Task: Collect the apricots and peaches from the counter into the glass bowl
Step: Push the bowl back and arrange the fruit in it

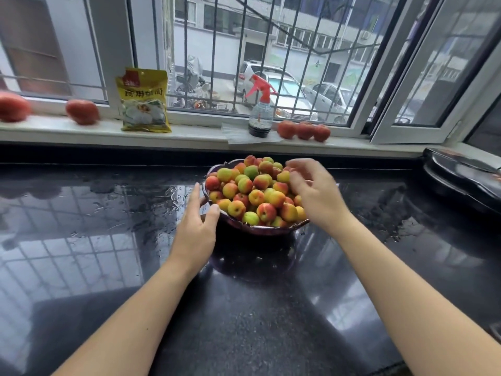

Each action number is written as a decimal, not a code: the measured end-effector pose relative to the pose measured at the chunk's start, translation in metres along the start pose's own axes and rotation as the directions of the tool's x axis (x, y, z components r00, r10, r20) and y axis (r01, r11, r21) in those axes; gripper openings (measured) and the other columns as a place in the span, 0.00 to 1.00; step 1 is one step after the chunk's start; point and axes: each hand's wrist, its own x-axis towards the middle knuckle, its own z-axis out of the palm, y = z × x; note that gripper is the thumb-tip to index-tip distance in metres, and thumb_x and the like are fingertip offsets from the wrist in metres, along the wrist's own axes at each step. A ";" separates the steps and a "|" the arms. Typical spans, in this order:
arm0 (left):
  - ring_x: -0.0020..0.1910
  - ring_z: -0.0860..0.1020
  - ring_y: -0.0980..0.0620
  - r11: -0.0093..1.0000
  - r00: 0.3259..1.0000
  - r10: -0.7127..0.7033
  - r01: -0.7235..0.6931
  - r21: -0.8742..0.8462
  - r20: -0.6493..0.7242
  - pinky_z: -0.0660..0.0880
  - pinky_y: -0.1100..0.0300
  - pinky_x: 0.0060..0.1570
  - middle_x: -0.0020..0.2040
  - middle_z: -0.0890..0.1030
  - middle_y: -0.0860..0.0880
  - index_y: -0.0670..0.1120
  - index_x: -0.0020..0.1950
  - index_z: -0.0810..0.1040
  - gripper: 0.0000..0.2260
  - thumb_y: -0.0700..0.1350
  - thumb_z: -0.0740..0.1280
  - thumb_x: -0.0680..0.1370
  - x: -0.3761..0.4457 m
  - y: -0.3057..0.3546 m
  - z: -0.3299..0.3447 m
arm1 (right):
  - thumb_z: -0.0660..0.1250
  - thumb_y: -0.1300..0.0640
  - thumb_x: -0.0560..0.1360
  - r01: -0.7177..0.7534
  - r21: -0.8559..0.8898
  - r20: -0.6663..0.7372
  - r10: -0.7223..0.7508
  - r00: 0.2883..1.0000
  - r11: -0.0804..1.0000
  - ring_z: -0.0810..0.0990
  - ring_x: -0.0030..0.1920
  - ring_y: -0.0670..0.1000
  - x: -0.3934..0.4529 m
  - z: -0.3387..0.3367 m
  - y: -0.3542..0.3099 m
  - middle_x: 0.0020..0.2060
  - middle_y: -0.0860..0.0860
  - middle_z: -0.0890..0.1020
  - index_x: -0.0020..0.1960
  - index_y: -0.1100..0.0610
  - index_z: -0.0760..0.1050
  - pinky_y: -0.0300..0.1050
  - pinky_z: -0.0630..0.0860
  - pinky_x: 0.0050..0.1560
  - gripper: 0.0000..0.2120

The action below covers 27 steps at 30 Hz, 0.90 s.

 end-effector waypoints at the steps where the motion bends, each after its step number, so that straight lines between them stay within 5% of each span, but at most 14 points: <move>1: 0.82 0.63 0.49 1.000 1.000 0.002 -0.002 0.008 0.004 0.60 0.45 0.80 0.83 0.65 0.53 0.58 0.87 0.51 0.30 0.58 0.57 0.86 0.000 0.000 0.000 | 0.63 0.57 0.83 -0.050 0.025 -0.080 0.052 0.995 0.998 0.79 0.56 0.42 0.001 -0.007 0.006 0.57 0.48 0.81 0.60 0.51 0.78 0.35 0.74 0.56 0.09; 4: 0.82 0.62 0.51 1.000 1.000 0.011 -0.011 0.015 0.009 0.60 0.46 0.80 0.84 0.64 0.53 0.56 0.87 0.53 0.33 0.62 0.55 0.82 -0.001 0.001 0.000 | 0.61 0.55 0.83 -0.123 -0.075 -0.159 0.110 0.981 0.989 0.78 0.57 0.48 -0.002 -0.020 0.024 0.56 0.49 0.79 0.59 0.52 0.79 0.42 0.74 0.58 0.09; 7: 0.80 0.62 0.56 1.000 1.000 0.019 -0.019 0.012 -0.021 0.59 0.53 0.79 0.83 0.63 0.54 0.55 0.87 0.55 0.28 0.56 0.58 0.87 -0.003 0.004 0.001 | 0.61 0.53 0.83 -0.083 -0.165 -0.088 0.069 0.994 0.983 0.76 0.60 0.48 -0.006 -0.016 0.029 0.58 0.48 0.78 0.60 0.52 0.79 0.45 0.71 0.61 0.10; 12: 0.81 0.62 0.57 0.970 0.962 0.235 -0.224 0.094 -0.135 0.60 0.54 0.80 0.81 0.65 0.54 0.54 0.83 0.66 0.28 0.54 0.58 0.82 -0.018 0.026 0.001 | 0.55 0.47 0.85 -0.220 -0.229 0.068 0.241 0.968 0.948 0.65 0.75 0.52 0.024 -0.014 0.038 0.75 0.52 0.69 0.77 0.55 0.67 0.50 0.61 0.76 0.23; 16: 0.82 0.61 0.52 0.954 0.981 0.191 -0.194 0.230 0.035 0.58 0.50 0.82 0.82 0.65 0.52 0.53 0.82 0.67 0.29 0.54 0.59 0.80 0.009 0.058 0.011 | 0.51 0.40 0.84 -0.285 -0.278 0.204 0.346 0.916 0.917 0.60 0.79 0.53 0.064 -0.001 0.039 0.79 0.51 0.63 0.81 0.54 0.59 0.50 0.56 0.78 0.29; 21: 0.85 0.55 0.44 0.785 0.971 0.014 -0.159 0.599 0.240 0.51 0.49 0.82 0.86 0.59 0.44 0.54 0.86 0.60 0.27 0.55 0.57 0.86 0.075 0.083 0.016 | 0.48 0.36 0.83 -0.188 -0.364 0.338 0.318 0.886 0.912 0.69 0.73 0.56 0.083 0.021 0.029 0.74 0.51 0.72 0.76 0.49 0.68 0.56 0.64 0.74 0.29; 27: 0.86 0.50 0.49 0.593 0.872 0.115 -0.445 0.671 0.476 0.44 0.55 0.83 0.87 0.55 0.50 0.56 0.87 0.56 0.26 0.57 0.53 0.88 0.101 0.092 0.031 | 0.42 0.35 0.83 0.098 -0.474 0.483 0.165 0.860 0.875 0.58 0.79 0.55 0.089 0.024 0.031 0.78 0.44 0.64 0.80 0.43 0.60 0.63 0.51 0.78 0.29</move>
